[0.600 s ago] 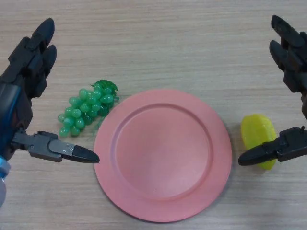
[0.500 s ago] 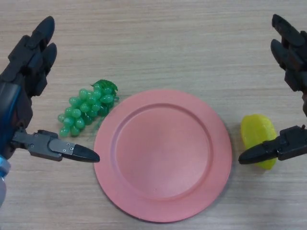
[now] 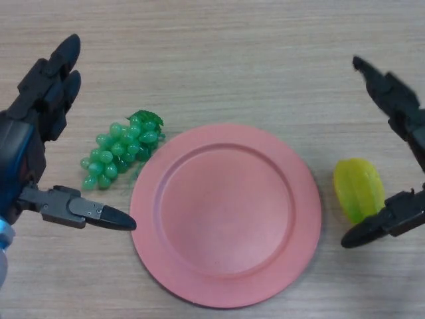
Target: Pick up the yellow starfruit and place it on the plate
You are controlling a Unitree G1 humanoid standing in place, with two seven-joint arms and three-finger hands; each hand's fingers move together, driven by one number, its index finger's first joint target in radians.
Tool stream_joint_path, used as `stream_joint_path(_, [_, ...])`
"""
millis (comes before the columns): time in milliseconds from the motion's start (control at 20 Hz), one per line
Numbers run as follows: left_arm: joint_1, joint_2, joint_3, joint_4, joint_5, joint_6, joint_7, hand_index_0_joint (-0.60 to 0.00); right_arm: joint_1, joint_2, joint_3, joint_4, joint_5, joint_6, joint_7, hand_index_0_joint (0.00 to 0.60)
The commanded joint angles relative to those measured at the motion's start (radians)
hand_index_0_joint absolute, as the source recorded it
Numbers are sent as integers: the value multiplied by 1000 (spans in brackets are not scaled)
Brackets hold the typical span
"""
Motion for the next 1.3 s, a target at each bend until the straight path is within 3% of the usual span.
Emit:
stream_joint_path(50, [-13, 31, 65, -56, 22, -154, -21, 0, -42, -55, -69, 32, -64, -206, -27, 0])
stream_joint_path(350, [-16, 25, 51, -47, 34, -166, -19, 0, -121, -116, -59, 260, -294, -361, -91, 0])
stream_joint_path(500, [-18, 27, 61, -42, 18, -175, -16, 0, -159, -131, -44, 346, -351, -405, -126, 0])
stream_joint_path(800, [-21, 34, 69, -12, 23, -203, -9, 0, -218, -133, -10, 498, -395, -457, -203, 0])
stream_joint_path(900, [-24, 40, 80, -11, 11, -204, -11, 0, -225, -124, -4, 523, -358, -450, -184, 0])
stream_joint_path(1000, [-22, 40, 80, -2, 10, -214, -10, 0, -249, -124, 10, 568, -378, -472, -220, 0])
stream_joint_path(1100, [-15, 40, 85, -3, 9, -214, -12, 0, -254, -120, 15, 591, -360, -471, -192, 0])
stream_joint_path(1200, [-13, 42, 88, 4, 14, -218, -15, 0, -269, -132, 23, 641, -414, -505, -233, 0])
stream_joint_path(1300, [-3, 38, 86, 2, 21, -211, -21, 0, -280, -133, 27, 676, -400, -528, -219, 0])
